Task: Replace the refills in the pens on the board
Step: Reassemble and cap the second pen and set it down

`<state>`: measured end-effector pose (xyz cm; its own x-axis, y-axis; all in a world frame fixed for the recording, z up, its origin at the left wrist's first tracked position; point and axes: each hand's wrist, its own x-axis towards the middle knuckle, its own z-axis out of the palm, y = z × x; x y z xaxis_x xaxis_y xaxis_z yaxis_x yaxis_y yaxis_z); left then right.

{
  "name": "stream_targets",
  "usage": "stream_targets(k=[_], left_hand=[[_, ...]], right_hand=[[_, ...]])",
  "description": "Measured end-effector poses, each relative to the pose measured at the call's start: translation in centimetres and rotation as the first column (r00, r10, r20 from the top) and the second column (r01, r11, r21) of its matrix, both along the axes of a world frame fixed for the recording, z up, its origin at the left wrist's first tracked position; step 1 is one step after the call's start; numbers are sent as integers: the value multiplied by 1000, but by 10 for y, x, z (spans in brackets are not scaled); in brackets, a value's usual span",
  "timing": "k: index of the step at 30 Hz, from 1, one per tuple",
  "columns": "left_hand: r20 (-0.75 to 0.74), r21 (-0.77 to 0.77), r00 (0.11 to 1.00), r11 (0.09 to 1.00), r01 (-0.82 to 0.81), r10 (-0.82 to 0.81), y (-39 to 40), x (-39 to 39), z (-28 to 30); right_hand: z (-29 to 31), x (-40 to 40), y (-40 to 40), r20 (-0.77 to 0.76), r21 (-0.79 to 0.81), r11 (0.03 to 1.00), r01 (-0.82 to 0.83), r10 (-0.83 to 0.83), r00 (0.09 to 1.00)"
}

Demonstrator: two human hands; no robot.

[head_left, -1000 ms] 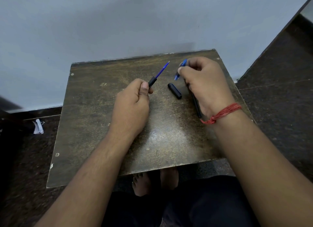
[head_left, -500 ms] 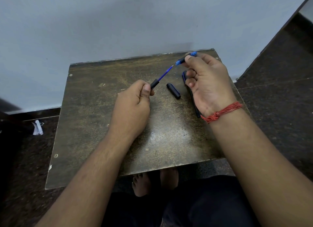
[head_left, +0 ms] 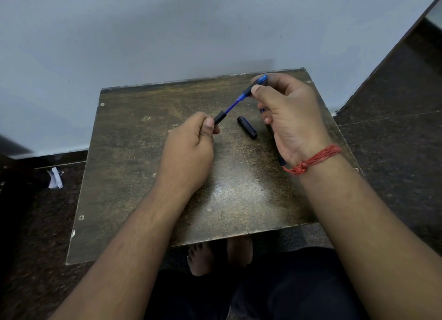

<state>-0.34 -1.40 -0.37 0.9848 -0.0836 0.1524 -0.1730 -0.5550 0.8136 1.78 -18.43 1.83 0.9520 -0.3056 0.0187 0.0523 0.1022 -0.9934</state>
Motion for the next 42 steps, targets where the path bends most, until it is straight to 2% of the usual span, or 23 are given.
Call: stream_targets(k=[4, 12, 21, 28, 30, 32, 35, 39, 42], left_hand=[[-1, -1, 1000, 1000, 4, -4, -1, 0, 0], [-9, -7, 1000, 1000, -2, 2, 0, -1, 2], [6, -11, 1000, 1000, -5, 5, 0, -1, 0], [19, -26, 1000, 999, 22, -21, -4, -2, 0], [21, -18, 1000, 1000, 16, -16, -3, -2, 1], [10, -14, 1000, 1000, 13, -13, -2, -2, 2], [-2, -21, 1000, 1000, 9, -9, -1, -2, 2], [-5, -32, 1000, 999, 2, -2, -2, -2, 1], [0, -32, 1000, 999, -2, 2, -1, -1, 2]], right_hand=[[1, -4, 8, -34, -88, 993, -84, 81, 996], [1, -7, 14, -73, -71, 981, -182, 177, 981], [1, -6, 15, -103, -72, 977, -201, 193, 976], [-3, -4, 16, -112, -265, 950, -164, 139, 984], [-3, -5, 14, -101, -208, 968, -139, 121, 988], [-2, -6, 10, -93, -84, 989, -124, 117, 989], [-2, -6, 7, -64, 91, 978, -187, 193, 979], [-4, -6, 8, -51, 129, 956, -265, 273, 961], [-4, -6, 11, -60, 126, 957, -261, 270, 961]])
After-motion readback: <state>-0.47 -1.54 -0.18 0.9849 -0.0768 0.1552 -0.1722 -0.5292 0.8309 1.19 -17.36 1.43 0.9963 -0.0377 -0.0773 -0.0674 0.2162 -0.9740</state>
